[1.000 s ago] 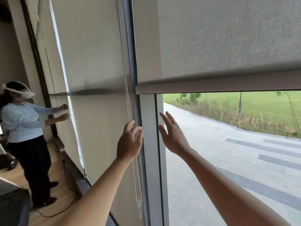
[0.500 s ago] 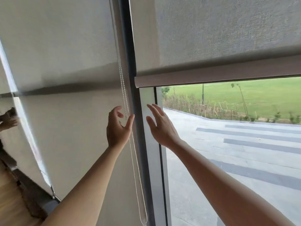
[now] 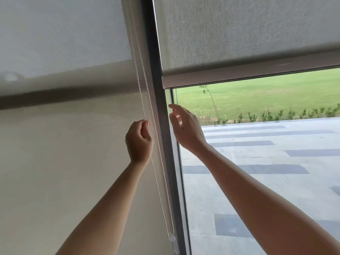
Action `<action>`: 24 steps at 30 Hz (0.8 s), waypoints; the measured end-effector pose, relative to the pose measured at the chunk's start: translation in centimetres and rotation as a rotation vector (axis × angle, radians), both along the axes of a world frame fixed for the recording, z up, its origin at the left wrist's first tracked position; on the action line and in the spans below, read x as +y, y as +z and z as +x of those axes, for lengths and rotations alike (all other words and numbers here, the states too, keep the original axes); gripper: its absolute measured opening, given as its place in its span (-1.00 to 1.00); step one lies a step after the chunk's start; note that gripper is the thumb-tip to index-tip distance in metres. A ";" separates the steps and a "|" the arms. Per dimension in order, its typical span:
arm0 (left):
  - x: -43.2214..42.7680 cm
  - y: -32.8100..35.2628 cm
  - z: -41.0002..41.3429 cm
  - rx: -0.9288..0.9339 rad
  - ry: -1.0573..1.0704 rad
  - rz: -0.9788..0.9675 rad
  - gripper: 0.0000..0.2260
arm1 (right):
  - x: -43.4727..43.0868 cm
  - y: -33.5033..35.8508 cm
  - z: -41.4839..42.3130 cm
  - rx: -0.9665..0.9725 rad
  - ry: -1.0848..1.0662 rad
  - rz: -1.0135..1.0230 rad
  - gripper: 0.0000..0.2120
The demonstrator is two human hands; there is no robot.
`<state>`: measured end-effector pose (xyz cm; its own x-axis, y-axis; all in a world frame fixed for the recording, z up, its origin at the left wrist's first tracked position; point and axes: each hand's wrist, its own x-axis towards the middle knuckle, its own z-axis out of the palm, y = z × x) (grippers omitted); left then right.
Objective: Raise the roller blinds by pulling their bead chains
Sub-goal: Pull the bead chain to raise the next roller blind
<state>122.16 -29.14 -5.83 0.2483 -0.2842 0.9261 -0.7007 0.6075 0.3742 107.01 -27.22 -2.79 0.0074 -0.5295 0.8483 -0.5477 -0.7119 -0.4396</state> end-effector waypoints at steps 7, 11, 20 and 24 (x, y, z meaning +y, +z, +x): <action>3.7 -1.7 -1.6 0.000 -0.140 -0.039 -0.81 | 0.4 5.8 4.9 -0.207 0.028 0.013 -0.75; 5.1 -1.8 -1.1 0.022 -0.156 -0.037 -0.81 | -0.8 7.6 7.1 -0.235 0.087 0.245 -0.65; 4.9 -1.9 2.7 0.056 -0.125 -0.028 -0.82 | -0.1 7.2 6.8 -0.704 1.095 0.606 -0.65; 4.9 -2.0 3.0 0.077 -0.162 -0.029 -0.80 | 0.0 7.0 7.5 -0.500 0.903 0.582 -0.67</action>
